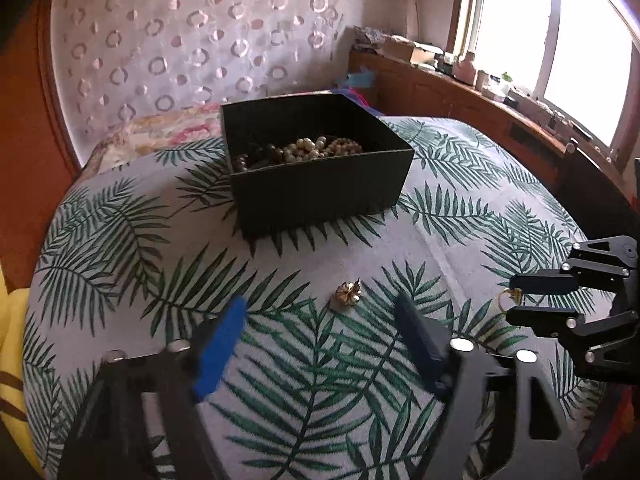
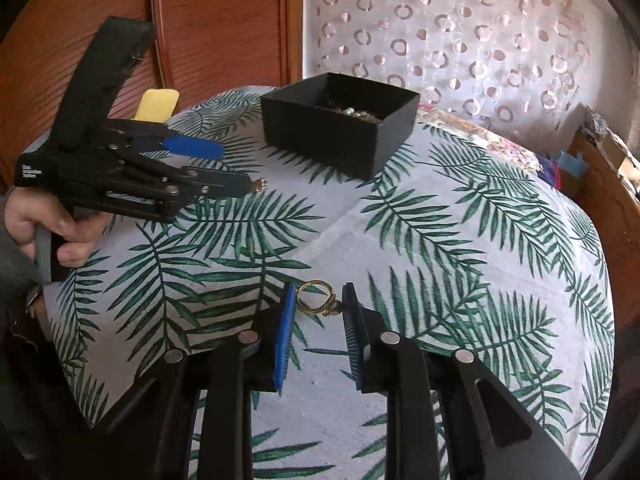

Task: Organize jewelry
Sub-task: 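Grasp the gold ring with the right tool while the left tool reaches the brooch, then grasp the gold flower brooch with the left tool while the right tool lifts the ring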

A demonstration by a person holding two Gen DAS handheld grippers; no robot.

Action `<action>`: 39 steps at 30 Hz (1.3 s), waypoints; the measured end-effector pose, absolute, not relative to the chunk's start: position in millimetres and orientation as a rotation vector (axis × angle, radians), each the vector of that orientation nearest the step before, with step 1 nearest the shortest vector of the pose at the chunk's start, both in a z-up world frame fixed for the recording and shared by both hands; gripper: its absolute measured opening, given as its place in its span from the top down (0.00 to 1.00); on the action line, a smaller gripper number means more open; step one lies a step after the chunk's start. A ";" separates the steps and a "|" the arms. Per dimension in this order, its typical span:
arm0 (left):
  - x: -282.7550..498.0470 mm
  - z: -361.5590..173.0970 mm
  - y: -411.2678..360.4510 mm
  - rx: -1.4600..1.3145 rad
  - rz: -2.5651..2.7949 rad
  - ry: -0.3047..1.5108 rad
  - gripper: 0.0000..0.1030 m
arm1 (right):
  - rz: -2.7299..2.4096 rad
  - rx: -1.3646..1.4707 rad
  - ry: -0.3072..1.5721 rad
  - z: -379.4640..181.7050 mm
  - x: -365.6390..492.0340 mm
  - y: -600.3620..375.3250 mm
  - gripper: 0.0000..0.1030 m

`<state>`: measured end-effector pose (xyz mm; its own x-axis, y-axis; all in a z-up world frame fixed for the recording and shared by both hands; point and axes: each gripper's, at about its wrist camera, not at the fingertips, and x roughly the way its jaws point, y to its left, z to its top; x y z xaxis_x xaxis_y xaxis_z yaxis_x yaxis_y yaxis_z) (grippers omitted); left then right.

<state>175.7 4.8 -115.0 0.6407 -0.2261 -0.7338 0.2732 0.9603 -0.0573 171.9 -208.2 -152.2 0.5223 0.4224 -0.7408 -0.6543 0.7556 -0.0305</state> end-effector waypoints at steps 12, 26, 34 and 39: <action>185.4 -121.0 -21.8 0.134 -0.305 0.849 0.71 | 0.642 -0.301 0.777 -149.6 172.0 -220.8 0.75; 183.7 -103.0 -20.7 0.121 -0.306 0.804 0.86 | 0.627 -0.282 0.733 -127.4 192.1 -215.9 0.75; 185.5 -83.6 -13.7 0.114 -0.281 0.765 0.86 | 0.623 -0.242 0.675 -99.0 227.4 -194.1 0.75; 189.5 -77.3 -7.6 0.109 -0.265 0.752 0.86 | 0.619 -0.242 0.664 -90.7 250.5 -176.2 0.75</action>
<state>189.5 -7.6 -77.3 0.6989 -0.1983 -0.6872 0.2761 0.9611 0.0035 250.5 -176.2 -90.7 0.6174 0.4575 -0.6400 -0.6068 0.7946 -0.0174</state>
